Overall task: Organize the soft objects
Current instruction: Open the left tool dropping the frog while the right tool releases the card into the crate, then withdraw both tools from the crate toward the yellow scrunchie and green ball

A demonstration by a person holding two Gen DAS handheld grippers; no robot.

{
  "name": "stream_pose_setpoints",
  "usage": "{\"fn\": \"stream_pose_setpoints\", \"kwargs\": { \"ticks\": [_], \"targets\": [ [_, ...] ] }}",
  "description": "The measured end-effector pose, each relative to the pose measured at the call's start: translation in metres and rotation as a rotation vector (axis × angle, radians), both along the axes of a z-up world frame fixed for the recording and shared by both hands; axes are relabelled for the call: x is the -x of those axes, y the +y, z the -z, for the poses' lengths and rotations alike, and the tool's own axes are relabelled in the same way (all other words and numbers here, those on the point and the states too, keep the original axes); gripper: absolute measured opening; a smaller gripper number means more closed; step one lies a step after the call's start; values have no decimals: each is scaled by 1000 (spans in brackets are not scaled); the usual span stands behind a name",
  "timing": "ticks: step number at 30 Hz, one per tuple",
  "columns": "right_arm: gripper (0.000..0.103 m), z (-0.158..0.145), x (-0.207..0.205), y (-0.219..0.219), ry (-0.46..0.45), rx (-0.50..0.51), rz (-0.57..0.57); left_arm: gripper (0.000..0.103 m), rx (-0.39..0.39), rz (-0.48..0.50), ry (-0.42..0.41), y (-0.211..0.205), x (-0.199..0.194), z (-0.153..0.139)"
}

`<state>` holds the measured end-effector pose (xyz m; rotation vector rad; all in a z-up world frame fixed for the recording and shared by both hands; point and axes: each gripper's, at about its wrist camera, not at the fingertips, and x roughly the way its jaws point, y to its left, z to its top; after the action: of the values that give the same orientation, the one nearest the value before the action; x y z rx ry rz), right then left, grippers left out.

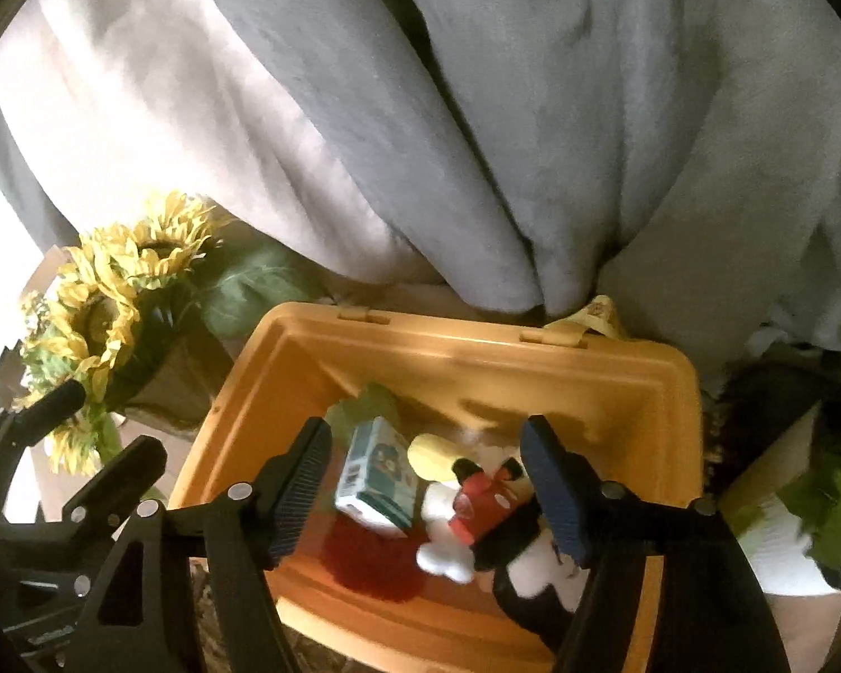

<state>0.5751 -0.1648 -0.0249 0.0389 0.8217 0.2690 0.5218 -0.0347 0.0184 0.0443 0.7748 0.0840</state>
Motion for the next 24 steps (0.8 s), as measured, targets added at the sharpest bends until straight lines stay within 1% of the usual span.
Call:
{"fn": "stream_pose_setpoints", "kwargs": {
  "ticks": [5, 9, 15, 24],
  "targets": [
    [70, -13, 30, -7, -82, 60, 72, 94, 15, 10, -34, -2, 20, -3],
    [70, -23, 60, -13, -143, 86, 110, 94, 23, 36, -55, -9, 33, -2],
    [70, -29, 109, -24, -243, 141, 186, 94, 28, 60, -113, -17, 70, -1],
    [70, -10, 160, -47, -264, 151, 233, 94, -1, 51, -155, -34, 117, 9]
  ]
}}
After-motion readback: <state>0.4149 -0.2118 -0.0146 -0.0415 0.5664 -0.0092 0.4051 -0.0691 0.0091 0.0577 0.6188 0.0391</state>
